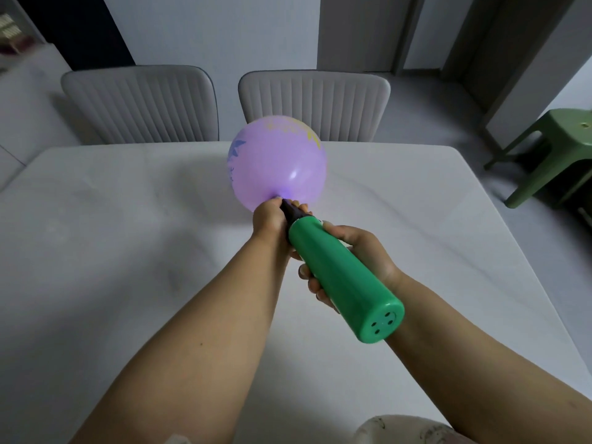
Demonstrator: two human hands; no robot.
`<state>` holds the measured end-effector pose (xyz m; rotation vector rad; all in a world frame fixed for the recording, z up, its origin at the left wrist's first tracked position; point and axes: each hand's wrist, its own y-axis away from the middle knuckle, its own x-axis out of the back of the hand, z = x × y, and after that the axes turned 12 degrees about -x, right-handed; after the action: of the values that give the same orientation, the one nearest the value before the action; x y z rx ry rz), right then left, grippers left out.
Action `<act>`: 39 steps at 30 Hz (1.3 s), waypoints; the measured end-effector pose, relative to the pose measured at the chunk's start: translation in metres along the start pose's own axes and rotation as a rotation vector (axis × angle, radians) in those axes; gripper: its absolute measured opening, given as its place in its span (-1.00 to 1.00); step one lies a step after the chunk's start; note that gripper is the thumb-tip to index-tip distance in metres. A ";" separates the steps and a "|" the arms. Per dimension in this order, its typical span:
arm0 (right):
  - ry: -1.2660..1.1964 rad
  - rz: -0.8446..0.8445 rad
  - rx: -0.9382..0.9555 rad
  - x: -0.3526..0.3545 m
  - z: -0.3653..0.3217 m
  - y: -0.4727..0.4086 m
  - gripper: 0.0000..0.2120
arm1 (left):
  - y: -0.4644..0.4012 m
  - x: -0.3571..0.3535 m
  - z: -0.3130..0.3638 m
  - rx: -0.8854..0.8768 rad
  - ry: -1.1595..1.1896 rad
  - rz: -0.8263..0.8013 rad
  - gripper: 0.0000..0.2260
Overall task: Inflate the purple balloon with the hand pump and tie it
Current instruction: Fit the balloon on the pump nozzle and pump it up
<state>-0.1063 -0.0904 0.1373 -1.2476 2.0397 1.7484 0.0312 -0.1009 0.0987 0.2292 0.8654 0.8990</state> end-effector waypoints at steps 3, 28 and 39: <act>0.006 -0.011 -0.015 0.002 0.009 0.010 -0.56 | -0.007 -0.001 0.008 -0.039 0.045 0.014 -0.68; 0.062 -0.035 -0.035 -0.008 0.007 0.027 -0.56 | -0.004 -0.004 0.017 -0.051 0.068 0.008 -0.69; 0.042 -0.069 -0.037 -0.006 0.027 0.032 -0.55 | 0.000 0.007 0.027 -0.086 0.062 -0.015 -0.69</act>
<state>-0.1343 -0.0650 0.1566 -1.3602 1.9701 1.7509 0.0538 -0.0907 0.1124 0.1210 0.8822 0.9310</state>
